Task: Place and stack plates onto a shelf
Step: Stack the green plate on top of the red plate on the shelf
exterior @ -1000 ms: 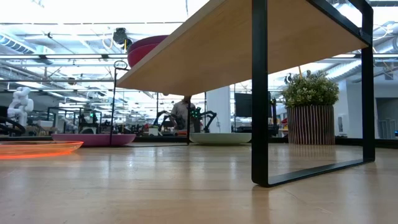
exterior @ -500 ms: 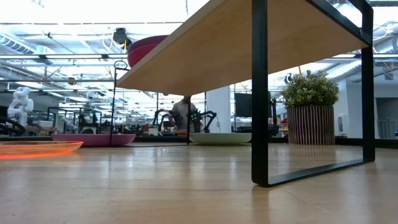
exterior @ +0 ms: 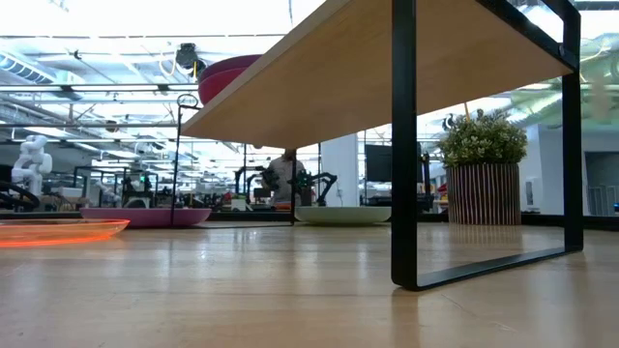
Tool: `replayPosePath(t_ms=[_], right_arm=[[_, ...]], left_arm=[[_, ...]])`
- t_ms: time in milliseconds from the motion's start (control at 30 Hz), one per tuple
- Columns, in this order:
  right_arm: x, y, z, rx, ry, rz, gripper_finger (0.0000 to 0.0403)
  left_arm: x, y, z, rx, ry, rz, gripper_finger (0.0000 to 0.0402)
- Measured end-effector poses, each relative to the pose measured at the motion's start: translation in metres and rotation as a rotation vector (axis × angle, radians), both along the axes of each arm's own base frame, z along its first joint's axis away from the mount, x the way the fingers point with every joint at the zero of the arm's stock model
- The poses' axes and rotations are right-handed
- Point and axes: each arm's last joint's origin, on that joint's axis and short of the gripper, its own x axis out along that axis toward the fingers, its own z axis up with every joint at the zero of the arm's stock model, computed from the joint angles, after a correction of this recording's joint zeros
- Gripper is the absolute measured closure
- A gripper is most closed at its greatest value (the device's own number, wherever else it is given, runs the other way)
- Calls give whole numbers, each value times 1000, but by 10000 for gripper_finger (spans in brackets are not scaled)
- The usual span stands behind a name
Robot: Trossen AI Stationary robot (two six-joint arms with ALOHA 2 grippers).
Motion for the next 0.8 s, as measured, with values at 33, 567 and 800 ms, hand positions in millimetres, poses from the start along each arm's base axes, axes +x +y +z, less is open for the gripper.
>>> replayPosePath(t_ms=[33, 567, 800], right_arm=[[3, -3, 1, -6, 3, -2, 402], [44, -30, 26, -139, 36, 159, 403], [57, -28, 43, -202, -1, 351, 403]], left_arm=[[0, 0, 0, -4, 5, 5, 282], [-20, -13, -24, -130, 39, 78, 282], [-32, -19, -50, -256, 31, 153, 282]])
